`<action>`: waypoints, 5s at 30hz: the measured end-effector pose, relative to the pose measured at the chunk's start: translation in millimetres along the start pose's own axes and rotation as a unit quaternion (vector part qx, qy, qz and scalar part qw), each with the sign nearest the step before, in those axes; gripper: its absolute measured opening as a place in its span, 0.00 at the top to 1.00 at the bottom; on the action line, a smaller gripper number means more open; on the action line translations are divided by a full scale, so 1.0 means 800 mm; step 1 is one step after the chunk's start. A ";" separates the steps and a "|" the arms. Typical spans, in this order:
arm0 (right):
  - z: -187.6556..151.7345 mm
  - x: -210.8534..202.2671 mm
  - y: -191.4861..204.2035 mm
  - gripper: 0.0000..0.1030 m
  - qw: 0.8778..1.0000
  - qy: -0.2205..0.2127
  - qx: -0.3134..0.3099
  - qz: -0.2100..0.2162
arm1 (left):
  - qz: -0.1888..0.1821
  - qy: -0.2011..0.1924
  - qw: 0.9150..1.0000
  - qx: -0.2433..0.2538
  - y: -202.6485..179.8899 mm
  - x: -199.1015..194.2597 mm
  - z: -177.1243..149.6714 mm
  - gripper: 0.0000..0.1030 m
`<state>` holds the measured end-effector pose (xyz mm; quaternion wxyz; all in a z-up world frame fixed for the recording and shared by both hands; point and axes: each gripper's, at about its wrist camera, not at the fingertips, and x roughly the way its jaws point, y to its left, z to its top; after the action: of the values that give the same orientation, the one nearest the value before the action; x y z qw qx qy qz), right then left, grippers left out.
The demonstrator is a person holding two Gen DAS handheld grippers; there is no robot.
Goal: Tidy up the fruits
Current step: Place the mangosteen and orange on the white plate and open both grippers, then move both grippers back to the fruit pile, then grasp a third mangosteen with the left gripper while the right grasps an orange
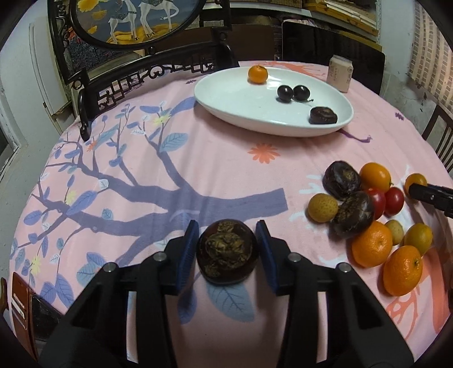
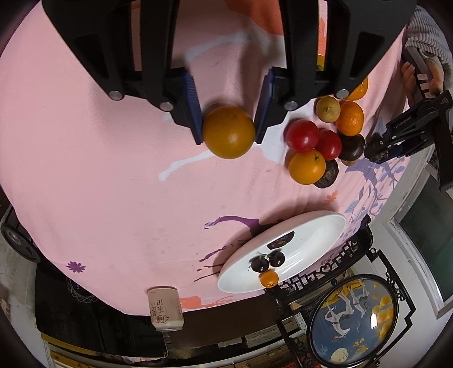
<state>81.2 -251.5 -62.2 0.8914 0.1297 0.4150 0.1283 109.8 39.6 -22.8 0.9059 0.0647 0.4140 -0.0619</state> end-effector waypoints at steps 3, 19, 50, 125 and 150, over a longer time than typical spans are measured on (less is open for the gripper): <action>0.001 -0.001 -0.001 0.64 1.000 -0.002 0.004 0.004 | -0.005 -0.019 1.000 -0.017 0.007 -0.013 0.006 0.59; 0.136 0.042 0.047 0.65 0.997 -0.031 0.025 0.068 | -0.011 -0.067 0.998 -0.018 -0.024 0.017 0.140 0.58; 0.070 0.002 0.044 0.30 0.996 -0.045 0.018 0.074 | 0.036 -0.052 0.997 0.039 -0.036 -0.001 0.047 0.10; 0.033 0.044 0.095 0.60 0.994 0.011 -0.108 0.009 | -0.005 -0.004 0.999 0.045 -0.050 0.005 0.018 0.02; 0.035 0.045 0.081 0.66 0.997 0.014 -0.072 0.039 | -0.091 0.017 0.994 0.052 -0.062 0.029 0.024 0.61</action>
<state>117.3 -182.2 -48.5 0.8865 0.0799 0.4121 0.1944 130.8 -13.5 -31.6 0.8848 0.0746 0.4295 -0.1648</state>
